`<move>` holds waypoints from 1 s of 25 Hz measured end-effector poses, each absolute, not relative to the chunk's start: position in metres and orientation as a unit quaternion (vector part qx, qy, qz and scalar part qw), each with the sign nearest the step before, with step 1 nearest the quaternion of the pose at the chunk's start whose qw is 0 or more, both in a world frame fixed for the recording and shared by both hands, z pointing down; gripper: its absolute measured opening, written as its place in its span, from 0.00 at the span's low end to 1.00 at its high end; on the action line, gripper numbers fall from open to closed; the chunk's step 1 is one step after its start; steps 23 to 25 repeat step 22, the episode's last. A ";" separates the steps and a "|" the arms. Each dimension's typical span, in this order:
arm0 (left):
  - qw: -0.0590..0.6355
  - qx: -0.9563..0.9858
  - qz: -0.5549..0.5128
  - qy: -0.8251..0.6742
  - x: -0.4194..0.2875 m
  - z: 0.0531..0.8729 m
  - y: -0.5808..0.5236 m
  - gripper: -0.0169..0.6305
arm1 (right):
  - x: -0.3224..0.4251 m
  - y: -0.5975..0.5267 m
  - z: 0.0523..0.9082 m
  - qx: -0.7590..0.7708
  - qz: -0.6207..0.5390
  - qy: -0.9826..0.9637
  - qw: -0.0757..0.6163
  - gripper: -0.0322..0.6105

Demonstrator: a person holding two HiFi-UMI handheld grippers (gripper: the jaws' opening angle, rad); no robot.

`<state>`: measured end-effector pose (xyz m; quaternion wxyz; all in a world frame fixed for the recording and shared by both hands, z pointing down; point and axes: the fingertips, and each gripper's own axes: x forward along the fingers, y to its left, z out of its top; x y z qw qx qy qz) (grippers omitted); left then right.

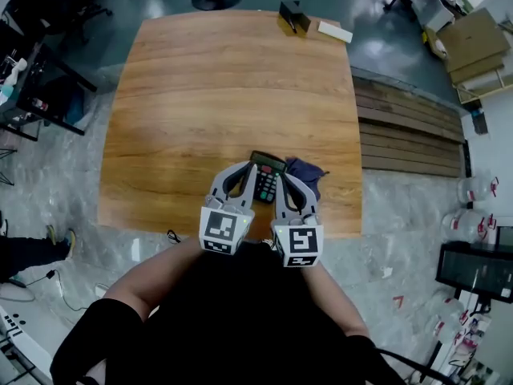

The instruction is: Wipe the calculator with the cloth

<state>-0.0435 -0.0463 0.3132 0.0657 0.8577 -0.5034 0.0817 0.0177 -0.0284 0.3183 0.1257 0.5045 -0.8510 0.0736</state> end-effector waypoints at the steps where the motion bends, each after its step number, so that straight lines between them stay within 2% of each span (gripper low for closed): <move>1: 0.060 0.860 0.078 -0.501 -0.042 0.310 -0.046 0.04 | 0.016 -0.028 0.315 0.503 0.069 -0.853 0.122 0.07; 25: 0.047 0.860 0.064 -0.505 -0.044 0.300 -0.057 0.04 | 0.003 -0.048 0.295 0.491 0.038 -0.863 0.112 0.07</move>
